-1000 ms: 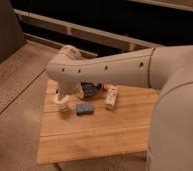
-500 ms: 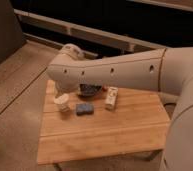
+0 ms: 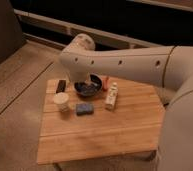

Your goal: Place the eraser on the white sponge

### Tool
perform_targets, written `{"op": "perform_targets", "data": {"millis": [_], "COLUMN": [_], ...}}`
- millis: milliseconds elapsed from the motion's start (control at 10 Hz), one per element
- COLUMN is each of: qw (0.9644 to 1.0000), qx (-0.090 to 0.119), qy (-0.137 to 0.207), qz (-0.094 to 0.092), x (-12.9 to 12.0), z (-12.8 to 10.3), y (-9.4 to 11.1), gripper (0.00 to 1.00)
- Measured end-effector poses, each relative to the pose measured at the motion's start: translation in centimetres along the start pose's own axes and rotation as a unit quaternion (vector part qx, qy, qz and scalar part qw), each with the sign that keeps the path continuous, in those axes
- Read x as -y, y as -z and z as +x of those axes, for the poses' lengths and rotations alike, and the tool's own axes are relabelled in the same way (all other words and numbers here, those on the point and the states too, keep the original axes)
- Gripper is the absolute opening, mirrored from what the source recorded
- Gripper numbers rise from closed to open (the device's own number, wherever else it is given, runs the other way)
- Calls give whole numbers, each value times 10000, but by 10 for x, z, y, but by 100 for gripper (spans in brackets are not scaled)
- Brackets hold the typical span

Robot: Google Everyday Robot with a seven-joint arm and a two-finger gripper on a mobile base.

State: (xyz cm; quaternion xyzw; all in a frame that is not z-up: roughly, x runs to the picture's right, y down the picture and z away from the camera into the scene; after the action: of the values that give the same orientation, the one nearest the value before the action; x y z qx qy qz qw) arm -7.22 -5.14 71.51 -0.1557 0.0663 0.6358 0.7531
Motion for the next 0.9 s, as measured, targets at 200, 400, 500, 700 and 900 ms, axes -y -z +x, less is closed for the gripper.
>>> {"op": "perform_targets", "data": {"millis": [200, 400, 500, 700, 900], "qw": [9999, 9998, 9997, 9970, 9959], "qx": [-8, -57, -90, -235, -264], "qy": [113, 165, 211, 528, 618], "qz": [82, 30, -84, -520, -611], "x": [15, 19, 13, -28, -36], "z": [-28, -44, -53, -73, -78], "y": [-14, -28, -42, -79, -89], "gripper": [65, 65, 65, 65, 65]}}
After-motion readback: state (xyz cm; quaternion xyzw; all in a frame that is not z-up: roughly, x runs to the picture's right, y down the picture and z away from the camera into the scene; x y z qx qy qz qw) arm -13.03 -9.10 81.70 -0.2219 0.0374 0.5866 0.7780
